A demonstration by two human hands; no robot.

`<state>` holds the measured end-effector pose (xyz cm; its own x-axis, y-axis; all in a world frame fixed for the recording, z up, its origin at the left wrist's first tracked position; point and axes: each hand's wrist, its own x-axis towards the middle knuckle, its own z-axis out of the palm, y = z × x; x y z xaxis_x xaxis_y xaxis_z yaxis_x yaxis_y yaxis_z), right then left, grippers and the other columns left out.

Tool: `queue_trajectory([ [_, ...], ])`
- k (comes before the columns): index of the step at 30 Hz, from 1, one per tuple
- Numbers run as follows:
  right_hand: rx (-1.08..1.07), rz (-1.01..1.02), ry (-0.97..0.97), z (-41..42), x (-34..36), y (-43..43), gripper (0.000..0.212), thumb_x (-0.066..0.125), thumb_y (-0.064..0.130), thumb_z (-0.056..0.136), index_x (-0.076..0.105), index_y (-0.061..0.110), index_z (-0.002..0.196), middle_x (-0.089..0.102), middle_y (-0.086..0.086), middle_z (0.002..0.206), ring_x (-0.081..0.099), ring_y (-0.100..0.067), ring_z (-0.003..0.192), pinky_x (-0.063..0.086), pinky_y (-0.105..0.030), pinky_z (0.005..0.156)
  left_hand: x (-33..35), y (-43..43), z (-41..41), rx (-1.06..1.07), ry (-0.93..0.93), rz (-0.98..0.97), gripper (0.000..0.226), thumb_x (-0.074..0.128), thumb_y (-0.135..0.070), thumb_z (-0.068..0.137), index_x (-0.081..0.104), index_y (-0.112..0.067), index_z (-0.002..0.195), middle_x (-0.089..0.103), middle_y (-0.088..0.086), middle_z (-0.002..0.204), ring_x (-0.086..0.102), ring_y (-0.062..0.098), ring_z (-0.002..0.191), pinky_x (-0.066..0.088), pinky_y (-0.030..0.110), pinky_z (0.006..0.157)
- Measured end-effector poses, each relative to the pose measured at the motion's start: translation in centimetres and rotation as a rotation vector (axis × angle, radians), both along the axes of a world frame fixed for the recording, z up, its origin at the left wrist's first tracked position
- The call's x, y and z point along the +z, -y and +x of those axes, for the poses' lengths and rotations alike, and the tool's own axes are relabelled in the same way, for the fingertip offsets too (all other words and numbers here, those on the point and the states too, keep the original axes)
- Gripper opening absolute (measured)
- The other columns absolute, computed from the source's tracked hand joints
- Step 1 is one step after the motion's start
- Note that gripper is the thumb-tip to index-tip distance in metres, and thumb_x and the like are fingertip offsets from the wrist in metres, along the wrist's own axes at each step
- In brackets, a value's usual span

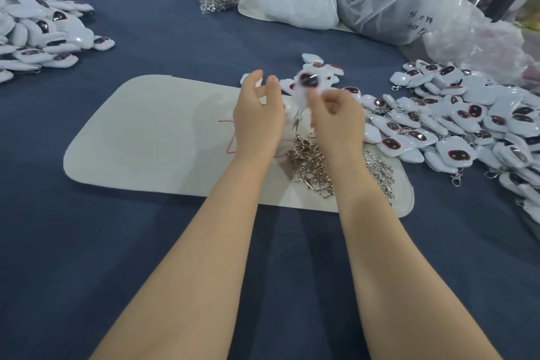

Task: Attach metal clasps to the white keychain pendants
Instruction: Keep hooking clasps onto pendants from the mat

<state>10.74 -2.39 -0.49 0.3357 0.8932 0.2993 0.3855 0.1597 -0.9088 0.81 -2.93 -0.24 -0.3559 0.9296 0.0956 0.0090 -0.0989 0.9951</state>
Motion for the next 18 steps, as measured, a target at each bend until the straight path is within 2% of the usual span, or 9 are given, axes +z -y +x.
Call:
queue_trajectory([
  [2, -0.103, 0.124, -0.582, 1.1, 1.2, -0.2, 0.025, 0.056, 0.018, 0.093, 0.058, -0.005, 0.105, 0.063, -0.008, 0.081, 0.061, -0.011, 0.067, 0.049, -0.017, 0.059, -0.2, 0.0, -0.1, -0.005, 0.056, -0.028, 0.030, 0.045, -0.031, 0.097, 0.053, -0.017, 0.121, 0.053, -0.013, 0.105, 0.059, 0.023, 0.112, 0.044, 0.042, 0.102],
  [3, -0.114, 0.169, -0.802, 1.9, 1.3, -0.3, 0.024, 0.054, 0.015, 0.094, 0.054, -0.004, 0.109, 0.063, -0.011, 0.090, 0.063, -0.013, 0.075, 0.051, -0.017, 0.063, -0.3, 0.0, -0.2, 0.000, 0.074, -0.040, 0.024, 0.044, -0.031, 0.097, 0.054, -0.019, 0.115, 0.052, -0.014, 0.104, 0.059, 0.022, 0.113, 0.044, 0.043, 0.102],
  [4, -0.140, 0.181, -0.897, 2.6, 1.3, -0.5, 0.018, 0.053, 0.015, 0.095, 0.050, 0.003, 0.109, 0.060, -0.009, 0.096, 0.063, -0.014, 0.080, 0.051, -0.017, 0.068, -0.3, 0.0, -0.3, 0.007, 0.094, -0.050, 0.017, 0.044, -0.029, 0.096, 0.053, -0.021, 0.108, 0.052, -0.014, 0.103, 0.059, 0.021, 0.113, 0.044, 0.043, 0.102],
  [5, -0.176, 0.140, -0.831, 3.0, 1.2, -0.6, 0.013, 0.051, 0.017, 0.096, 0.045, 0.011, 0.106, 0.056, -0.006, 0.096, 0.059, -0.013, 0.082, 0.047, -0.016, 0.069, -0.4, -0.1, -0.4, 0.013, 0.108, -0.059, 0.011, 0.043, -0.028, 0.096, 0.052, -0.024, 0.102, 0.052, -0.013, 0.103, 0.059, 0.021, 0.113, 0.044, 0.043, 0.102],
  [6, -0.215, 0.064, -0.629, 3.2, 0.9, -0.6, 0.012, 0.049, 0.018, 0.097, 0.043, 0.016, 0.107, 0.053, -0.005, 0.098, 0.055, -0.013, 0.086, 0.041, -0.016, 0.071, -0.5, -0.1, -0.3, 0.012, 0.109, -0.068, 0.008, 0.043, -0.027, 0.095, 0.051, -0.026, 0.097, 0.053, -0.011, 0.104, 0.058, 0.021, 0.113, 0.044, 0.043, 0.101],
  [9, -0.164, -0.105, 0.246, 3.0, -1.0, -0.8, 0.042, 0.044, 0.020, 0.098, 0.038, 0.012, 0.138, 0.042, -0.008, 0.141, 0.039, -0.019, 0.129, 0.024, -0.015, 0.097, -0.5, -0.2, -0.3, 0.010, 0.081, -0.082, 0.009, 0.044, -0.024, 0.095, 0.050, -0.029, 0.090, 0.055, -0.006, 0.108, 0.058, 0.021, 0.113, 0.044, 0.043, 0.101],
  [12, -0.014, -0.189, 0.730, 2.3, -2.1, -1.0, 0.048, 0.044, 0.027, 0.097, 0.037, 0.014, 0.143, 0.029, -0.012, 0.151, 0.023, -0.028, 0.140, 0.014, -0.035, 0.115, -0.6, -0.4, -0.4, 0.012, 0.056, -0.072, 0.010, 0.045, -0.024, 0.095, 0.054, -0.022, 0.097, 0.058, -0.004, 0.110, 0.059, 0.020, 0.112, 0.045, 0.042, 0.101],
  [14, 0.024, -0.250, 0.812, 2.2, -2.3, -1.0, 0.048, 0.044, 0.034, 0.097, 0.039, 0.017, 0.142, 0.033, -0.009, 0.149, 0.026, -0.028, 0.138, 0.018, -0.041, 0.115, -0.6, -0.5, -0.4, 0.012, 0.049, -0.073, 0.011, 0.045, -0.024, 0.096, 0.054, -0.020, 0.099, 0.059, -0.004, 0.109, 0.059, 0.020, 0.112, 0.045, 0.042, 0.100],
  [18, -0.029, -0.167, 0.666, 1.6, -2.2, -0.7, 0.042, 0.053, 0.030, 0.092, 0.049, 0.017, 0.132, 0.046, -0.010, 0.133, 0.041, -0.032, 0.121, 0.031, -0.038, 0.104, -0.7, -0.6, -0.3, 0.011, 0.046, -0.074, 0.010, 0.045, -0.023, 0.096, 0.054, -0.019, 0.099, 0.058, -0.004, 0.106, 0.059, 0.021, 0.111, 0.045, 0.043, 0.100],
])
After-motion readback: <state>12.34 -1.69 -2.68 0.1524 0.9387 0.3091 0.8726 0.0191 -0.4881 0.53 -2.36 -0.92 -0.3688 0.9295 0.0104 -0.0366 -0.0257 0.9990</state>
